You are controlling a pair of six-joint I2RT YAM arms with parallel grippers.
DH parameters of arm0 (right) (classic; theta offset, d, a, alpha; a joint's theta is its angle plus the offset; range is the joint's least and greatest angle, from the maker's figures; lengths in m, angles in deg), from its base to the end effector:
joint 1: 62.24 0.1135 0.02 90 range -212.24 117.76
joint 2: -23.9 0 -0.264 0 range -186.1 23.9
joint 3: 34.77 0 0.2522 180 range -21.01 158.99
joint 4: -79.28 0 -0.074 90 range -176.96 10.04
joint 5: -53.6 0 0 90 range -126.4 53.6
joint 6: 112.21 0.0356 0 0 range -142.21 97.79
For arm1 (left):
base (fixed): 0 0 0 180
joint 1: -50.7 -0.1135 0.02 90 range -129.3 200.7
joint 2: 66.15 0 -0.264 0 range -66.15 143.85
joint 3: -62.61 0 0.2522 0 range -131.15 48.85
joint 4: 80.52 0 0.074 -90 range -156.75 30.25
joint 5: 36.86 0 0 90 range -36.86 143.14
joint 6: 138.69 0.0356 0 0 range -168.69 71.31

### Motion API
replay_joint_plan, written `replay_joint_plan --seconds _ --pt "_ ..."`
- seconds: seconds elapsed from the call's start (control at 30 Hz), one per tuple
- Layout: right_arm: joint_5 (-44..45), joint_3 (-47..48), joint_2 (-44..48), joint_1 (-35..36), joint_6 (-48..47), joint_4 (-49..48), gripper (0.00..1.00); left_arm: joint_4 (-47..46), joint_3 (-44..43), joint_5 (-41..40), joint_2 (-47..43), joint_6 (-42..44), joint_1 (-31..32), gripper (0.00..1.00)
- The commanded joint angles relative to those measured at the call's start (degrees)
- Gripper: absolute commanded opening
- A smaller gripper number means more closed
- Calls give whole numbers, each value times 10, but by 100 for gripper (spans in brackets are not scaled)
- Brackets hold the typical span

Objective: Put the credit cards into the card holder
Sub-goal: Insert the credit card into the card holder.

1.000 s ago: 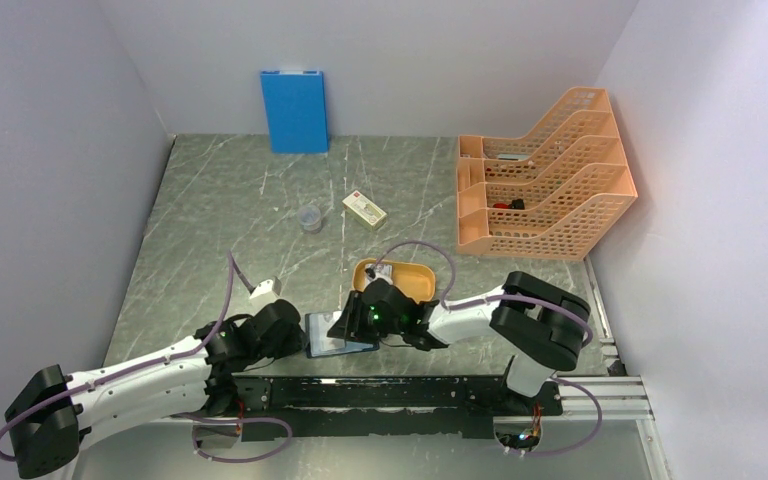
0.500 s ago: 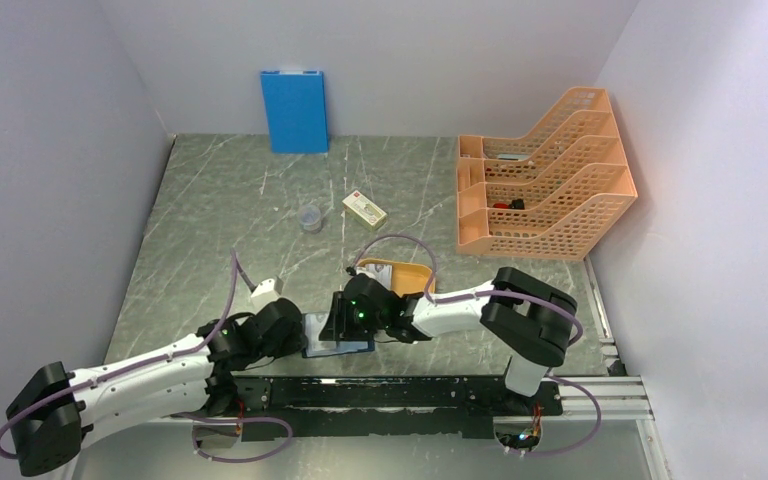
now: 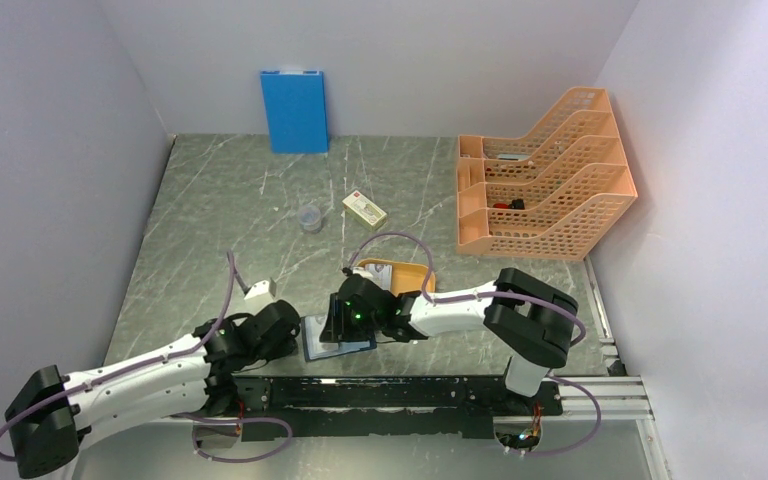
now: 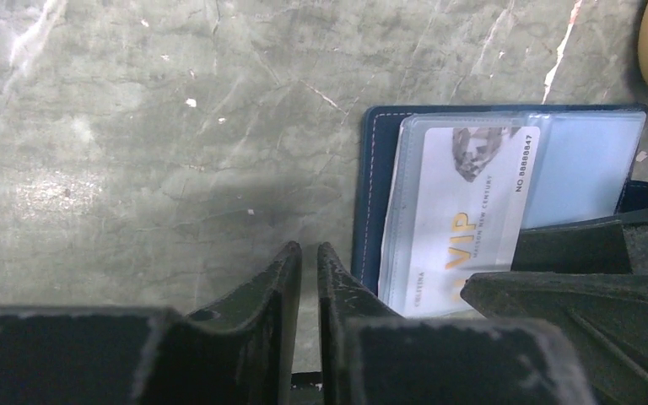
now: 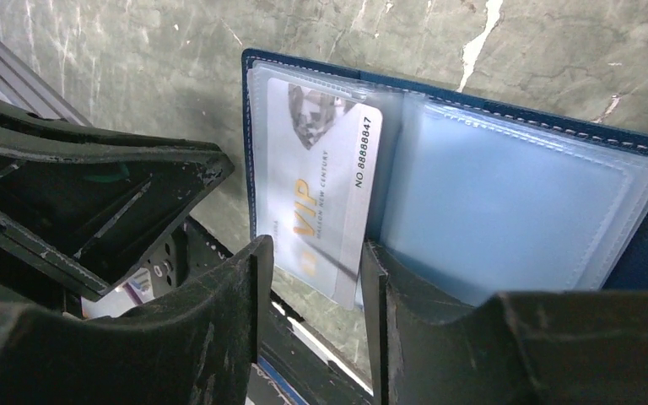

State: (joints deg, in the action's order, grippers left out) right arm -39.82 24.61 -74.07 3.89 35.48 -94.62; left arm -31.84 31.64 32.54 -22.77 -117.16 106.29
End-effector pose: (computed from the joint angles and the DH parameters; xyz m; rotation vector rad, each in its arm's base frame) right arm 0.1322 0.3041 0.1406 -0.2271 2.6302 1.0091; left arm 0.0817 -0.0971 0.1467 -0.4079 2.5403 -0.3661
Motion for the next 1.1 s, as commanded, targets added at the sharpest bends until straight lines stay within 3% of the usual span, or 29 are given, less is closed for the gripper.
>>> replay_joint_plan --seconds 0.0,0.27,0.63,0.9,1.07 --pt "3 14 -5 4 -15 15 46 -20 -2 1 30 9 0 16" --pt "-9 26 -13 11 -25 11 45 -66 8 22 52 22 0 5" --pt "-7 48 -19 29 -48 24 46 -77 0 22 68 33 1 5" --pt "48 56 20 27 -51 93 55 -46 -2 -1 37 29 0 5" --pt "19 61 -1 27 -52 67 54 -62 8 15 41 25 1 5"
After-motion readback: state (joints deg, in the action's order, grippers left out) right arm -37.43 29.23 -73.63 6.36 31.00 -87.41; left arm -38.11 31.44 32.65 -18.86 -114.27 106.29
